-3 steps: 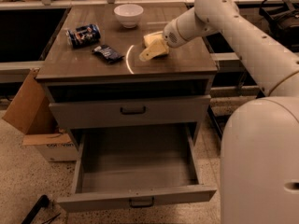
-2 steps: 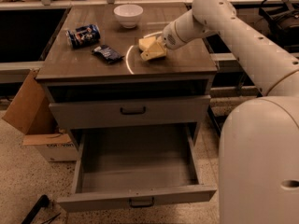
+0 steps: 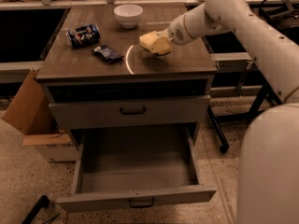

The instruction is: Place sponge into middle drawer

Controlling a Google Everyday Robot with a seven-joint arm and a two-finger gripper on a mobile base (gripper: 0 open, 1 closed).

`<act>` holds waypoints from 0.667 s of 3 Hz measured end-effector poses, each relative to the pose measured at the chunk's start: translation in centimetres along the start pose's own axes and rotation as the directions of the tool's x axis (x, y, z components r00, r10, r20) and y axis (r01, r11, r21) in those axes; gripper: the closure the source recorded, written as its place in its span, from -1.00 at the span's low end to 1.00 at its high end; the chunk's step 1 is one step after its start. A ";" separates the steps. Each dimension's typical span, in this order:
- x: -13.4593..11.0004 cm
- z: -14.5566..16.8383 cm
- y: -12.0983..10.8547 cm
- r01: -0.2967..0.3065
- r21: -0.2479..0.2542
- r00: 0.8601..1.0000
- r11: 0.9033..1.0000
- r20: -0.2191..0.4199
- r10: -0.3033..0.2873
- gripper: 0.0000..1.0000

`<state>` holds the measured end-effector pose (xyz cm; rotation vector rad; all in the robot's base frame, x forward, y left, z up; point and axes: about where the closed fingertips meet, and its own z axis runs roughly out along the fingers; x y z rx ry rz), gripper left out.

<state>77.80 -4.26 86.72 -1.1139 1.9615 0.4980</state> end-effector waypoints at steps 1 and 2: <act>-0.9 -3.9 2.9 0.072 -0.042 0.997 0.997 0.041 -0.070 1.00; -0.6 -5.8 6.9 0.141 -0.161 0.988 0.977 0.093 -0.127 1.00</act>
Offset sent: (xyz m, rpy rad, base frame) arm -0.1423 -0.0033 0.0513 0.1178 -0.0430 0.3848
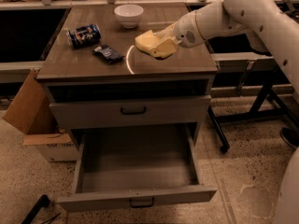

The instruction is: Place sponge into middle drawer

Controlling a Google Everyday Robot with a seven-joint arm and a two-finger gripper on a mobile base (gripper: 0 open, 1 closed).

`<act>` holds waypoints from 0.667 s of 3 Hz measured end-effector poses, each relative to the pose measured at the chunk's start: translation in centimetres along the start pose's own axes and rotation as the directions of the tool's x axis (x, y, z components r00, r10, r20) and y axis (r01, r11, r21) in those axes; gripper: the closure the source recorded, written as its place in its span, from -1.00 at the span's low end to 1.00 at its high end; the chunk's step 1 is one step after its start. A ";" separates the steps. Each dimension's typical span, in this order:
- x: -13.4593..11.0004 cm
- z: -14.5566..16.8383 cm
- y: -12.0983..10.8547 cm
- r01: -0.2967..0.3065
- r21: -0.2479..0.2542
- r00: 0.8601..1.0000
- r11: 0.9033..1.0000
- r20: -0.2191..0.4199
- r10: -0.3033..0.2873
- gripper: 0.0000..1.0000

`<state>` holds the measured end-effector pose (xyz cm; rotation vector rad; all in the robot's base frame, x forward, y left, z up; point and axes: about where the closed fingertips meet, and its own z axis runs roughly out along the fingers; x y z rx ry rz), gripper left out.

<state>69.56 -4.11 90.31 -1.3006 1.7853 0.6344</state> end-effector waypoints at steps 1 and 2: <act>0.0 0.0 0.0 0.000 0.000 1.000 1.000 0.000 0.000 1.00; 1.0 0.5 1.8 0.053 -0.037 0.998 0.998 -0.022 -0.054 1.00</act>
Offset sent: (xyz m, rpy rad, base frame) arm -0.0596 0.0094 -0.0394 -0.1212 -0.0579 0.1958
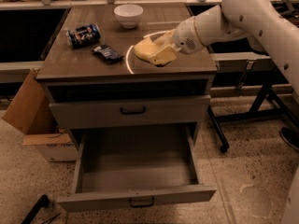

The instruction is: Place sponge into middle drawer

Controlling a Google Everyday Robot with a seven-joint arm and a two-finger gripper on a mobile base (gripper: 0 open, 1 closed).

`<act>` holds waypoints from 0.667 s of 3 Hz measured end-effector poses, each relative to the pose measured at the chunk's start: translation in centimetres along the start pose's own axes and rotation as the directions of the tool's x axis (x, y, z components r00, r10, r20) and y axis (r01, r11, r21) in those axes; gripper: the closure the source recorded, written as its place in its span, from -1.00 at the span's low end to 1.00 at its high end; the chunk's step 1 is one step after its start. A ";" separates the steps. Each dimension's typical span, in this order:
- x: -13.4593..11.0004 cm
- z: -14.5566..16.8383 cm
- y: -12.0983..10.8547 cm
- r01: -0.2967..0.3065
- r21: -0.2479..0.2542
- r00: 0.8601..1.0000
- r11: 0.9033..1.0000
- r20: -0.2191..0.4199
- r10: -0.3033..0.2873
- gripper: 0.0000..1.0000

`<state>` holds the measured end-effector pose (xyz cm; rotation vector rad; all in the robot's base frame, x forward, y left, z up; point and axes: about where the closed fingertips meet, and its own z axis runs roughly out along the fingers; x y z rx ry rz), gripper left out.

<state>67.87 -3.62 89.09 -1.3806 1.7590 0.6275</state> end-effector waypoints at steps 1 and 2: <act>2.0 0.8 3.7 0.079 -0.044 0.996 0.996 -0.035 -0.080 1.00; 5.0 2.3 7.4 0.097 -0.079 0.994 0.992 -0.044 -0.101 1.00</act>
Offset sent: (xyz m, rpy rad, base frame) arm -0.1127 0.0099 -0.1128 -0.0707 -0.0066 0.1357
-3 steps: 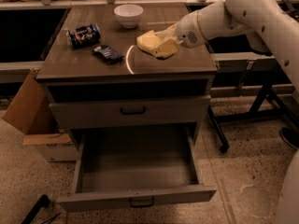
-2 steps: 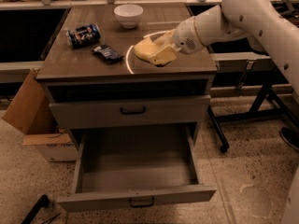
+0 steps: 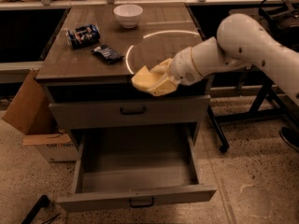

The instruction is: Place sponge into middle drawer

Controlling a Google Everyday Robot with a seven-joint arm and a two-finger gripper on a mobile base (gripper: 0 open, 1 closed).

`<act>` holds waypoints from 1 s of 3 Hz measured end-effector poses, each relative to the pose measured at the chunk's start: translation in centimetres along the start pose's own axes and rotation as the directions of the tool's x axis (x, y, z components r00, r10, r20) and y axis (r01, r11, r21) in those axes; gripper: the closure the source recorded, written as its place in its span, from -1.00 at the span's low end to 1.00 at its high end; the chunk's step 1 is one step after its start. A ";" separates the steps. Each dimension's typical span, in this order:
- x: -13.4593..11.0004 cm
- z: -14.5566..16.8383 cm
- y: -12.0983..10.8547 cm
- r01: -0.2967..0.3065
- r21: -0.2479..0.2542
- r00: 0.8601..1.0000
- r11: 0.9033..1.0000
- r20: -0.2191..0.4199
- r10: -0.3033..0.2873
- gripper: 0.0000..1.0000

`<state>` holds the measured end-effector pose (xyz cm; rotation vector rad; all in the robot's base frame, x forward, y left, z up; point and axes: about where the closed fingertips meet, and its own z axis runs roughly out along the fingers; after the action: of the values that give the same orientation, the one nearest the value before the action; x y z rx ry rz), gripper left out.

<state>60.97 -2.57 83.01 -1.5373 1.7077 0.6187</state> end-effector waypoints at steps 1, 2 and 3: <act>4.3 2.6 3.7 -0.058 -0.019 0.998 0.998 0.027 0.059 1.00; 6.9 3.6 5.5 -0.107 -0.016 0.993 0.994 0.050 0.108 1.00; 9.4 4.6 7.7 -0.167 -0.019 0.983 0.986 0.077 0.168 1.00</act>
Offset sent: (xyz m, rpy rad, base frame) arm -0.0657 -0.0176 -0.1150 0.1113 0.1155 -0.0946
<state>54.31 -3.59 71.91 -1.3686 1.7882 0.7662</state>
